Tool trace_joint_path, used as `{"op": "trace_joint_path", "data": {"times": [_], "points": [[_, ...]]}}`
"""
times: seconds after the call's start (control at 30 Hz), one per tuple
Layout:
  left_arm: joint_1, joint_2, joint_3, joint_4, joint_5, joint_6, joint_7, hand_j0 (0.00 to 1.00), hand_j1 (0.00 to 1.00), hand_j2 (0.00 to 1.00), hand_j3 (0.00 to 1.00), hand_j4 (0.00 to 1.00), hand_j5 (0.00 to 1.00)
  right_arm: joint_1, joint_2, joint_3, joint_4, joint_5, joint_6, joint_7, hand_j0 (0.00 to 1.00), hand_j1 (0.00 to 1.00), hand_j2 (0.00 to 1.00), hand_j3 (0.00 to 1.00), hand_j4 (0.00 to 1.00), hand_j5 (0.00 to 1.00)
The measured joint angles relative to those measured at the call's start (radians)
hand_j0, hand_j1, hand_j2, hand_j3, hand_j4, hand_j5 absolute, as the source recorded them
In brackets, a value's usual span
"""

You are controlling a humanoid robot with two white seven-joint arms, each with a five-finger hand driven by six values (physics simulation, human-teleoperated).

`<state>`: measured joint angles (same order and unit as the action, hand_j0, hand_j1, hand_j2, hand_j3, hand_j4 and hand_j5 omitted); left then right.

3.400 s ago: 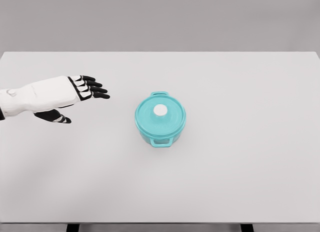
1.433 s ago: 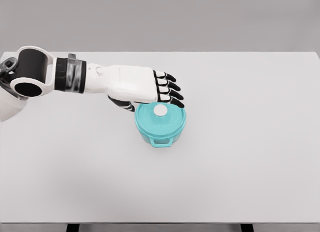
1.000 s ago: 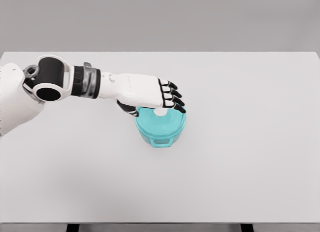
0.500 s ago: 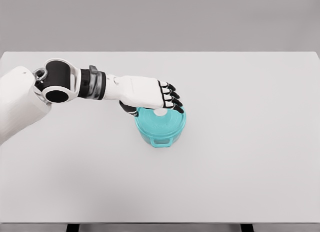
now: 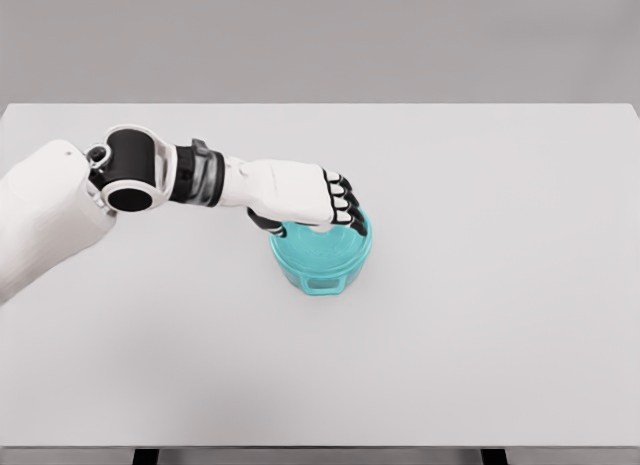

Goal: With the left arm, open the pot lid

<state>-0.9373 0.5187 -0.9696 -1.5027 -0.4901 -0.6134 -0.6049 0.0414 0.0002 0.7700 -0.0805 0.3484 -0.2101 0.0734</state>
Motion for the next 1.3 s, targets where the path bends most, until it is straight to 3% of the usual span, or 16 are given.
{"op": "trace_joint_path", "data": {"times": [0.2,0.83,1.0,1.3], "points": [[0.0,-0.003,-0.005,0.002,-0.003,0.003,0.004,0.84,0.84,0.84,0.84,0.84,0.84,0.002,0.0,0.0,0.0,0.0,0.0,0.0,1.0,1.0,1.0,1.0,1.0,1.0],[-0.005,0.011,0.002,-0.005,0.03,0.0,0.003,0.84,0.84,0.84,0.84,0.84,0.84,0.0,0.0,0.0,0.0,0.0,0.0,0.0,1.0,1.0,1.0,1.0,1.0,1.0],[-0.005,0.013,0.002,-0.006,0.04,0.0,0.003,0.74,0.74,0.74,0.74,0.74,0.74,0.0,0.0,0.0,0.0,0.0,0.0,0.0,1.0,1.0,1.0,1.0,1.0,1.0],[-0.002,0.012,-0.005,-0.003,0.041,0.0,0.003,0.73,0.73,0.73,0.73,0.73,0.73,0.0,0.0,0.0,0.001,0.0,0.0,0.0,1.0,1.0,1.0,1.0,1.0,1.0]]}}
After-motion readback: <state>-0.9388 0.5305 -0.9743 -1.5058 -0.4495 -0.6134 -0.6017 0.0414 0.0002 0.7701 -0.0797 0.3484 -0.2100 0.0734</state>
